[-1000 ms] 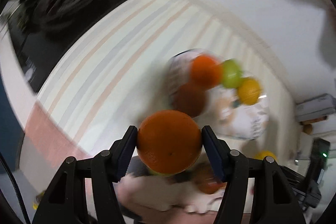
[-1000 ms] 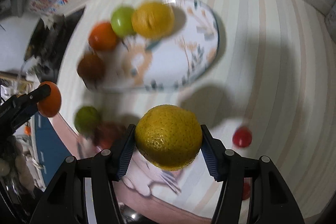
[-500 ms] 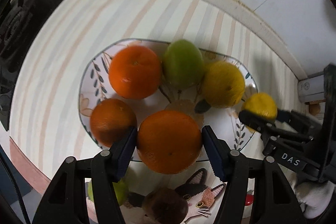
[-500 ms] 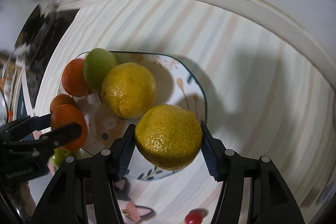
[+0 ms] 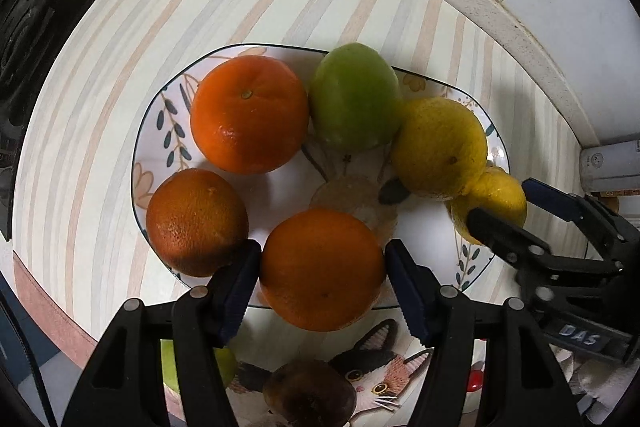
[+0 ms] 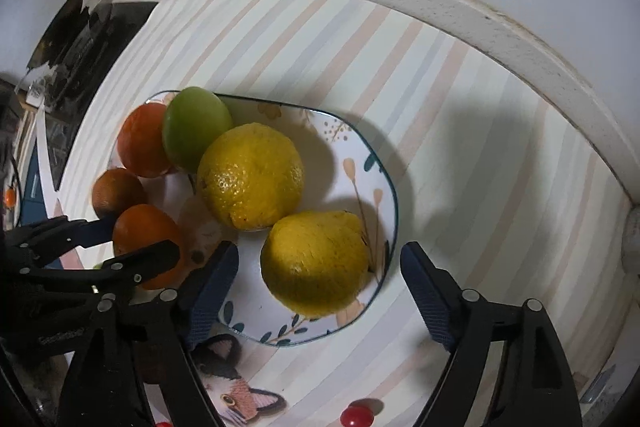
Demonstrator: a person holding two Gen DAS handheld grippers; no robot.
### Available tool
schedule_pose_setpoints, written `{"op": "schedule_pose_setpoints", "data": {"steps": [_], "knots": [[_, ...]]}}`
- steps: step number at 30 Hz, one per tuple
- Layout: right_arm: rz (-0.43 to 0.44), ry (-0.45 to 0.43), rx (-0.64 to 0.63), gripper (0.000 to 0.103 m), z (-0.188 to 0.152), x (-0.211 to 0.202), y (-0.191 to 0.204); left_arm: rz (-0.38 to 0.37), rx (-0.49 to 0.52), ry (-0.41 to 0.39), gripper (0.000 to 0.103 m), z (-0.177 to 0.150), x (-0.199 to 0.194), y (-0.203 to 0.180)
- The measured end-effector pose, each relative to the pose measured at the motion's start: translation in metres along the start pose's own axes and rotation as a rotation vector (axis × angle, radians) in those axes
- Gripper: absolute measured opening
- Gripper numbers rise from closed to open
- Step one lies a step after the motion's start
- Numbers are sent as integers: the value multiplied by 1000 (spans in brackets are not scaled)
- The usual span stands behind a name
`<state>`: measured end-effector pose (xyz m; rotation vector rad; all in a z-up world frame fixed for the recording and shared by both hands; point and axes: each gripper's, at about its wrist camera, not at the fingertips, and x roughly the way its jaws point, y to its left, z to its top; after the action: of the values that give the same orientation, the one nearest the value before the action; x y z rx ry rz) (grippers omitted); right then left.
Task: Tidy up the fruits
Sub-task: 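Lift both grippers away from the plate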
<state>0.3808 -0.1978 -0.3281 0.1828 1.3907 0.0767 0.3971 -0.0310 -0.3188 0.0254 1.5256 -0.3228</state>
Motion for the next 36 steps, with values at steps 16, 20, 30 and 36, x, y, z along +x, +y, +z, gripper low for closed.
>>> {"op": "schedule_pose_setpoints", "data": {"steps": [16,20,30,36], "knots": [[-83,-24,85,95,-56,-51,7,157,-6,-221,85,-38,-76,15],[-74,-48,95,95,-72,-66,15,187,-20,-257,85,-55,-87,17],[-72,-145,88,95,-109,-129,35,188,-22,-354,85,-110,-132,11],[-63,-207,66,95,-137,-174,47,177,-6,-399,85,-139,-161,2]]}}
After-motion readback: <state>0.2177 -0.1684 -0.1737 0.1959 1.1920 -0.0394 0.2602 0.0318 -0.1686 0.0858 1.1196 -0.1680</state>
